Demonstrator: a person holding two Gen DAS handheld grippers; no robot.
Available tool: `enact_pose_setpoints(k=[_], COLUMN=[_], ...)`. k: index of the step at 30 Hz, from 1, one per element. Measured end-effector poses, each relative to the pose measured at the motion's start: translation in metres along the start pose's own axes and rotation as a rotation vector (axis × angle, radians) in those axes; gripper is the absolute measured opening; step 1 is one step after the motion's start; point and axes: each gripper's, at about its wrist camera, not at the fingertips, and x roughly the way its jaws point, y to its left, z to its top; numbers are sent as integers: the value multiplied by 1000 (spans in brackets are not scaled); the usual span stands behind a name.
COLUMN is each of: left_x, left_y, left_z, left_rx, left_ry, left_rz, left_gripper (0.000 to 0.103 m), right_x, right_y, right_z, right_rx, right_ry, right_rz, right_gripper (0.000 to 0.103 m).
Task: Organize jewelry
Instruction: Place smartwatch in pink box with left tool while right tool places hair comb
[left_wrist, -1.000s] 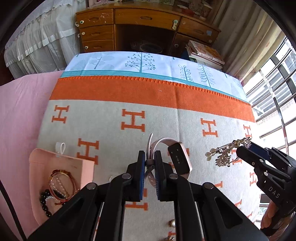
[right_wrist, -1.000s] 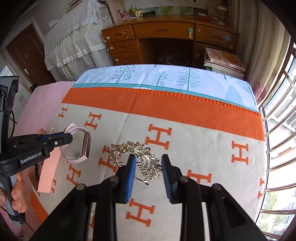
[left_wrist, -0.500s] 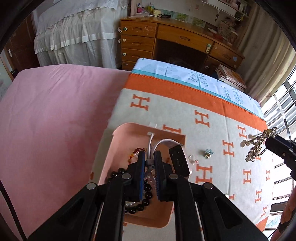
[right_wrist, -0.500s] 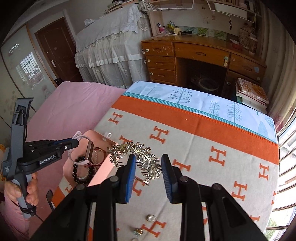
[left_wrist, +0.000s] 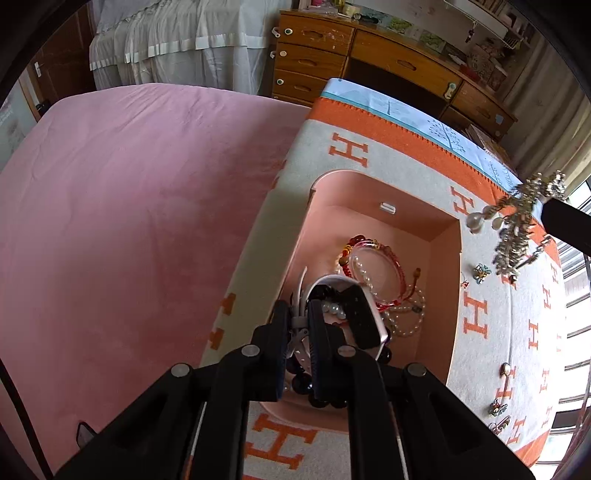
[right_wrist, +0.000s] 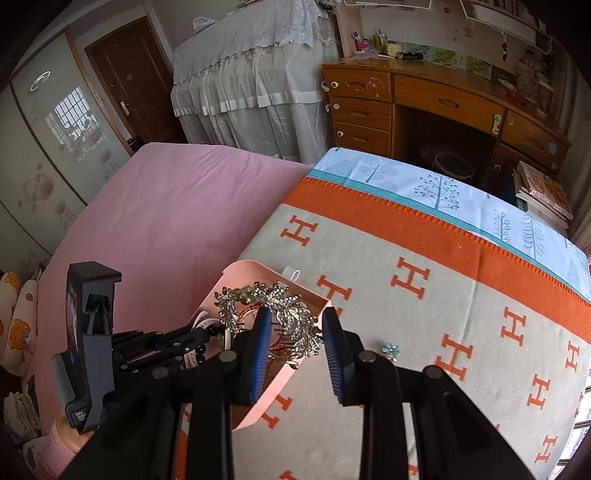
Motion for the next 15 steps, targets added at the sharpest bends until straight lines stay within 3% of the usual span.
enact_pose_setpoints(k=[9, 15], left_x=[-14, -27], left_y=[5, 6], left_z=[-20, -29], left_rx=[1, -4], left_ry=[-38, -69], left_rz=[-31, -50], left_gripper=[21, 26], right_x=[74, 117], right_y=[16, 15], right_z=[8, 9], right_rx=[91, 137], right_ry=[130, 198], right_rz=[58, 25], right_gripper=[28, 28])
